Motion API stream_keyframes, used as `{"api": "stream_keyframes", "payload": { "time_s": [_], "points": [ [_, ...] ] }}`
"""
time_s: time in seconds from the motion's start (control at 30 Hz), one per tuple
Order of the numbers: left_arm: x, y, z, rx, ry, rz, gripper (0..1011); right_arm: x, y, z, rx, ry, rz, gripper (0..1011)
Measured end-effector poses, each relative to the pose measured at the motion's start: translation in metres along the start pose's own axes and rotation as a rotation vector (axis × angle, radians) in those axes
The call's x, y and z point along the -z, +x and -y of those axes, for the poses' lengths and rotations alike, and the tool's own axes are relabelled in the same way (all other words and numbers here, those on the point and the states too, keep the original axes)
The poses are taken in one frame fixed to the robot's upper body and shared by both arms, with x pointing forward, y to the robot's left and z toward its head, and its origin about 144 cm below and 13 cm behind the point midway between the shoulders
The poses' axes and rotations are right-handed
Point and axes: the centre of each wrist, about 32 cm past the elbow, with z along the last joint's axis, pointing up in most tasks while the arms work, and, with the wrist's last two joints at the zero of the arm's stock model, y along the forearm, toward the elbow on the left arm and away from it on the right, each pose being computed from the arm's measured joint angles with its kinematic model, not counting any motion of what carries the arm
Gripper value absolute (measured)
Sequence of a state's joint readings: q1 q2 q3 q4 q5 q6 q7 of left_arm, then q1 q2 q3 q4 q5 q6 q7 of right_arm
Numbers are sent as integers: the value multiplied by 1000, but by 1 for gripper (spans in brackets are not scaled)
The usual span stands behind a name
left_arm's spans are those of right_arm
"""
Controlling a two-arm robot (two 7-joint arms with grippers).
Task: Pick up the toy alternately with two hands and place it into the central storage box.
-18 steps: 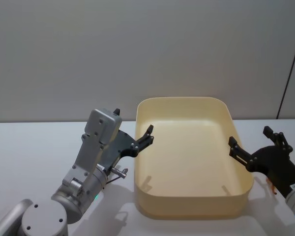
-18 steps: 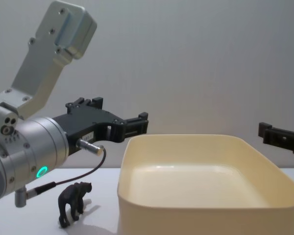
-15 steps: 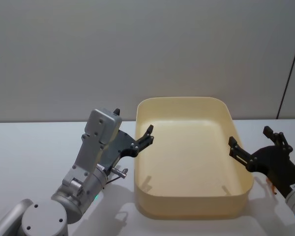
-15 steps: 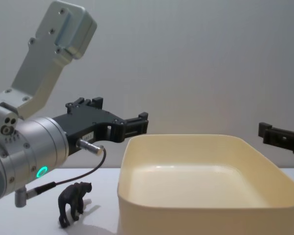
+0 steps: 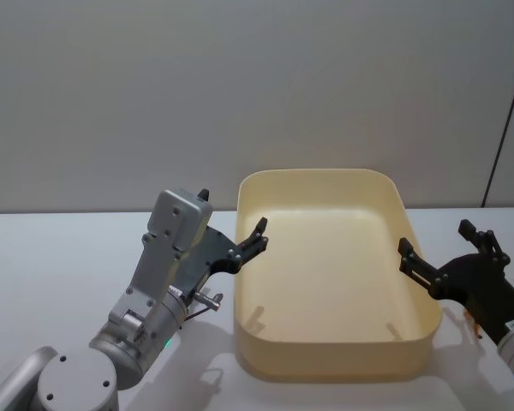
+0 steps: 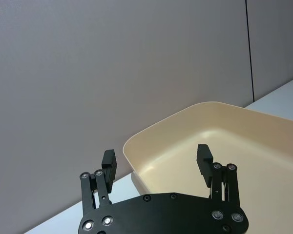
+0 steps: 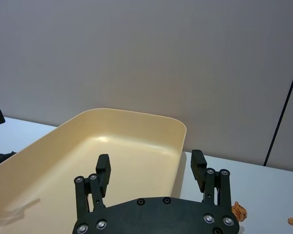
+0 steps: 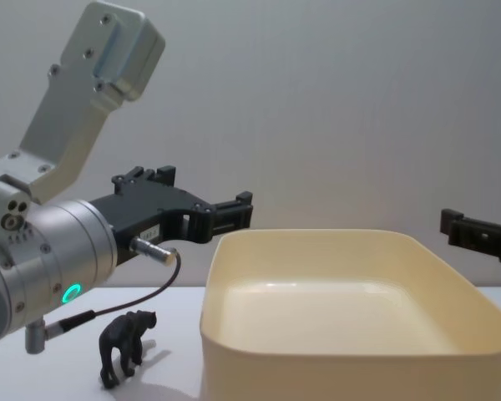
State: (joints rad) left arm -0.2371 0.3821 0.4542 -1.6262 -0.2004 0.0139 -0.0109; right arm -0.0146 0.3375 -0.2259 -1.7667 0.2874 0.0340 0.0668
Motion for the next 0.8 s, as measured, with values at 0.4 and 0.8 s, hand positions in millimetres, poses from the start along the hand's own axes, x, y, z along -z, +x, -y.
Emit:
{"api": "stream_keyframes", "payload": {
  "time_s": [0.4, 0.8],
  "points": [
    [0, 0, 0, 0, 0, 0, 1001, 0, 0, 0, 0, 0, 0, 1001],
    [0, 0, 0, 0, 0, 0, 1001, 0, 0, 0, 0, 0, 0, 1001]
  ]
}}
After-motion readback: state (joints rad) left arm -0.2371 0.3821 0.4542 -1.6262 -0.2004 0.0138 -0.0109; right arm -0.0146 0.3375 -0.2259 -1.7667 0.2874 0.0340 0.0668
